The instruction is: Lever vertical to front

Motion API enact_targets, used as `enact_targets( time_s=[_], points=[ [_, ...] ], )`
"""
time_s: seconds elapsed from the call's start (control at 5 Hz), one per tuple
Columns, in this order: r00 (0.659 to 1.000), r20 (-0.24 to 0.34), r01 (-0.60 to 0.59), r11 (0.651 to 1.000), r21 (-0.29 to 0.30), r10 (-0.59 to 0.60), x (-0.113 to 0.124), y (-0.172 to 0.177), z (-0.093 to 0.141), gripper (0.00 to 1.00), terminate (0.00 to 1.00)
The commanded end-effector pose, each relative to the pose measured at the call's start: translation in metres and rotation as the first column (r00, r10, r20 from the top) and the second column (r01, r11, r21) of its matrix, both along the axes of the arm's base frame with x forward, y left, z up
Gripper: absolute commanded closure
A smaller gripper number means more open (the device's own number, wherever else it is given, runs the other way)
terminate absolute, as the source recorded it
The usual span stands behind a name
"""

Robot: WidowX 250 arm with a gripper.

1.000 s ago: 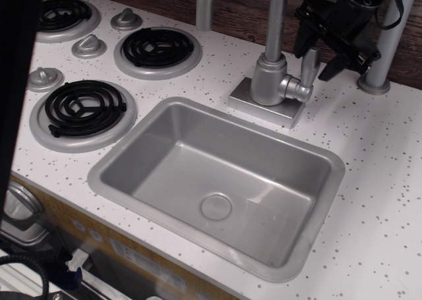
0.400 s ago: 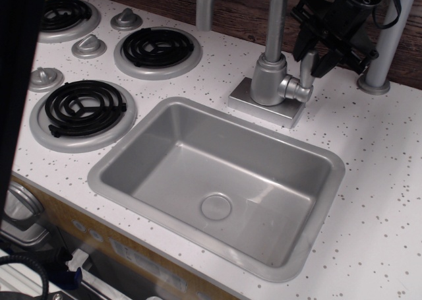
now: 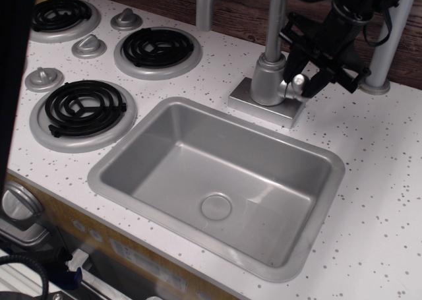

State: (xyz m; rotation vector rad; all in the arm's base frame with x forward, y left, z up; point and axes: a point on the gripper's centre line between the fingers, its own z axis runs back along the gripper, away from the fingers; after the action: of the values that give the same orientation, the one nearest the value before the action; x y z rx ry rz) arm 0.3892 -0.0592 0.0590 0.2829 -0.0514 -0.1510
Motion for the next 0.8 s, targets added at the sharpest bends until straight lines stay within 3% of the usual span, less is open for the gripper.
enact_targets(
  time_s=[0.0, 0.2, 0.4, 0.6],
  points=[
    [0.997, 0.062, -0.032, 0.997, -0.072, 0.037, 0.0011, 0.0103, 0.0062, 1.0, 0.0],
    [0.997, 0.062, -0.03, 0.996, -0.087, 0.036, 0.002, 0.0117, 0.0018, 1.0, 0.0],
    [0.997, 0.066, -0.042, 0.995, -0.086, 0.047, -0.0002, 0.0108, 0.0032, 0.0, 0.0],
    [0.995, 0.072, -0.066, 0.995, -0.076, 0.071, -0.0053, 0.0086, 0.0078, 0.0, 0.0]
  ],
)
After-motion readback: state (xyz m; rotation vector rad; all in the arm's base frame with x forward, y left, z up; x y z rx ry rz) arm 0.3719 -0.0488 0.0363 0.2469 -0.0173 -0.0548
